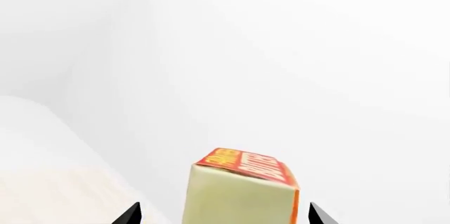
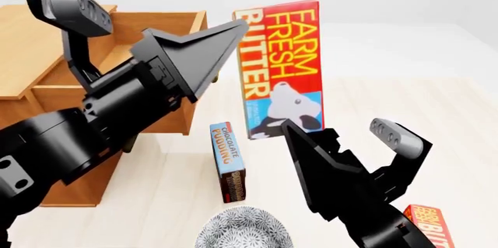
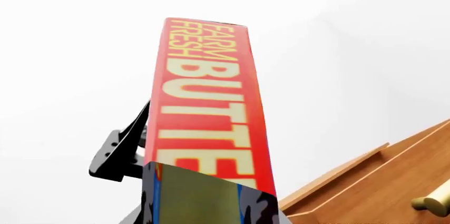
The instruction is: Put the butter at the front in the top drawer of the cabinet and close it.
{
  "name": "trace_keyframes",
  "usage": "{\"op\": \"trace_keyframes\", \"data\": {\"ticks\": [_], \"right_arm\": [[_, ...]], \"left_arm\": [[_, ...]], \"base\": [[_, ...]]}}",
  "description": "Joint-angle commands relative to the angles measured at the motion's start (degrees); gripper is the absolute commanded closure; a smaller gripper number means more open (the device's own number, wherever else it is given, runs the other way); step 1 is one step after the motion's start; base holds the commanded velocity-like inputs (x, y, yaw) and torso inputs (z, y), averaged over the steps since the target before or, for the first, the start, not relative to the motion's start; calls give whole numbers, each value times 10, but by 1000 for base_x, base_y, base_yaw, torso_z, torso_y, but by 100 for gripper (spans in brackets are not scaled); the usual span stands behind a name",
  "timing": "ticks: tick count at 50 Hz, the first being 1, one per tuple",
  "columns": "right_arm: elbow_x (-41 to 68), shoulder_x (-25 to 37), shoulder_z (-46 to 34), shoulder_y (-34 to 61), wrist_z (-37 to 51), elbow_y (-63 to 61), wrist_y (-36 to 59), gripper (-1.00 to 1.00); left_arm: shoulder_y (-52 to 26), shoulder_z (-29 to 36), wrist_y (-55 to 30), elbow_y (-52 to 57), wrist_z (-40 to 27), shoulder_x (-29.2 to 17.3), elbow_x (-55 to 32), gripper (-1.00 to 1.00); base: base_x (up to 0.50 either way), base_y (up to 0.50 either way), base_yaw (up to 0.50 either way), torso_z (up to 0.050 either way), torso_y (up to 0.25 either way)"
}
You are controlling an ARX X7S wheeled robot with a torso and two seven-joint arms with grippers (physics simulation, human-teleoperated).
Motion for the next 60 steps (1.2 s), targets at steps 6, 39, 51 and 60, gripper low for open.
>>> {"op": "trace_keyframes", "data": {"ticks": [6, 39, 51, 60], "right_arm": [[10, -1, 3, 9, -10, -9, -3, 100], [14, 6, -2, 9, -11, -12, -3, 100], [10, 0, -10, 18, -9, -4, -3, 100], [9, -2, -13, 23, -9, -1, -3, 100]], "left_arm": [[-18, 15, -17, -21, 11, 11, 7, -100], [-18, 30, -30, -24, 17, 21, 5, -100], [-23, 34, -34, -31, 23, 25, 9, -100], [-30, 39, -38, -40, 26, 31, 12, -100]], "base": [[0, 0, 0, 2, 2], [0, 0, 0, 0, 1], [0, 0, 0, 0, 1], [0, 0, 0, 1, 0]]}}
